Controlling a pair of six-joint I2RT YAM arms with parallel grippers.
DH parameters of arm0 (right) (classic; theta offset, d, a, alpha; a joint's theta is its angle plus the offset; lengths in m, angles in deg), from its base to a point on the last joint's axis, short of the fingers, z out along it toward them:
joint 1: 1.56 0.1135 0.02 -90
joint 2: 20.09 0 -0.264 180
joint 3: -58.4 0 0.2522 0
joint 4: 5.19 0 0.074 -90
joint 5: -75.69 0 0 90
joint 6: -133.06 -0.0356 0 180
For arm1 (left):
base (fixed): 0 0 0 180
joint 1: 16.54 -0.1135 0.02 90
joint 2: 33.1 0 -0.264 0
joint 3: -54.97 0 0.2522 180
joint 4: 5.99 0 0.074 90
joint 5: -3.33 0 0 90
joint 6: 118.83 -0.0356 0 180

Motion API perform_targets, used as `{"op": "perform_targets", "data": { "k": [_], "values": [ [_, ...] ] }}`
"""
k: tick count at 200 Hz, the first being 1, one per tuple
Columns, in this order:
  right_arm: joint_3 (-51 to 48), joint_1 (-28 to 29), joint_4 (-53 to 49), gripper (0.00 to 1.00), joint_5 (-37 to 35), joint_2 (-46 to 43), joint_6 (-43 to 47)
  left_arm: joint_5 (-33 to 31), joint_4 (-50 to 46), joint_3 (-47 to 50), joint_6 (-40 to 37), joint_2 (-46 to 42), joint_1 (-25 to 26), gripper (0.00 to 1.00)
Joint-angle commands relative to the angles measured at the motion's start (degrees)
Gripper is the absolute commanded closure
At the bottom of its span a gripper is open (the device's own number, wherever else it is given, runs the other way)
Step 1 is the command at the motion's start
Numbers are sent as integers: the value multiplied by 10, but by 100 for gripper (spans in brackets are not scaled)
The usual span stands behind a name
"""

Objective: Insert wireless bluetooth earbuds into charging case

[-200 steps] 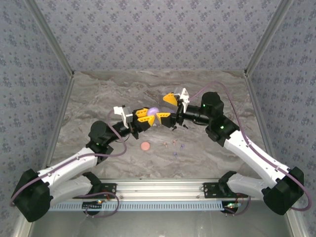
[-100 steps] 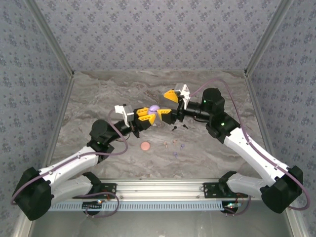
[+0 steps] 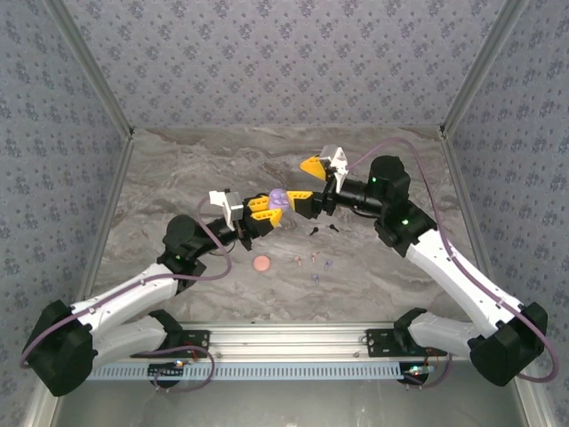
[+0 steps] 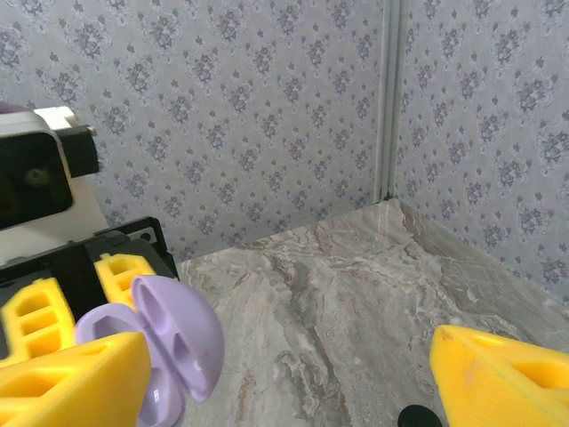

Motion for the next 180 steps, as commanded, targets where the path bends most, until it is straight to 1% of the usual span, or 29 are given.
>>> {"op": "perform_targets", "data": {
  "k": [1, 16, 44, 65, 76, 81, 91, 112, 147, 180],
  "values": [
    [-18, -5, -25, 15, -13, -64, -10, -2, 7, -13, -13, -4, 5, 100],
    [-27, -6, -76, 16, -62, -89, -20, -3, 7, -8, -16, -7, 5, 100],
    [-28, -6, -238, 18, -175, -99, -67, -5, -6, 2, -26, -23, 5, 100],
    [-33, -5, -355, 25, -242, -78, -114, -11, -18, 10, -37, -39, 6, 100],
    [-37, -2, -400, 27, -279, -61, -151, -13, -29, 12, -43, -49, 6, 100],
    [-38, -1, -431, 29, -296, -49, -167, -14, -34, 13, -45, -53, 6, 100],
    [-40, 1, -458, 32, -312, -32, -186, -15, -44, 16, -48, -61, 6, 100],
    [-58, 18, -470, 35, -344, 10, -226, -18, -53, 23, -49, -76, 6, 100],
    [-84, 52, -421, 41, -329, 84, -268, -20, -65, 29, -53, -92, 6, 100],
    [-65, 106, -444, 48, -335, 167, -292, -24, -74, 33, -58, -109, 6, 100]
  ]
}}
